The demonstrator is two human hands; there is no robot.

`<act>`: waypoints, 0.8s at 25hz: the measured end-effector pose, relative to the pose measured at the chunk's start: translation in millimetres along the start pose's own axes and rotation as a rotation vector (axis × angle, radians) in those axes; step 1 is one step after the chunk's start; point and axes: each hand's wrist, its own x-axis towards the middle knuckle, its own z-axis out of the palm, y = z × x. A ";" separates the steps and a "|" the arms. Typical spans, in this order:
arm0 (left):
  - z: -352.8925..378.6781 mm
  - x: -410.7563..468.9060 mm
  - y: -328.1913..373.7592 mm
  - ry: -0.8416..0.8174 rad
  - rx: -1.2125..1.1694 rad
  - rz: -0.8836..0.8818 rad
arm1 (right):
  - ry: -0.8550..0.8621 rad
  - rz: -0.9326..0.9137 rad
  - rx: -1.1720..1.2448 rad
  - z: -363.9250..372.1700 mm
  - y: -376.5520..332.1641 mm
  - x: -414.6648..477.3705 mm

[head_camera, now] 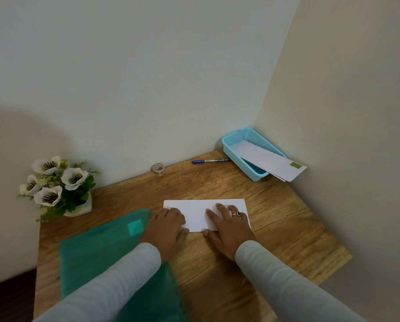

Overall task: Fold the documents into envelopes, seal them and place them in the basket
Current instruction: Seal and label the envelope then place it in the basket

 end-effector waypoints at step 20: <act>-49.8 129.0 -55.9 0.153 -0.180 -0.486 | -0.015 -0.174 0.017 -3.4 30.1 -0.2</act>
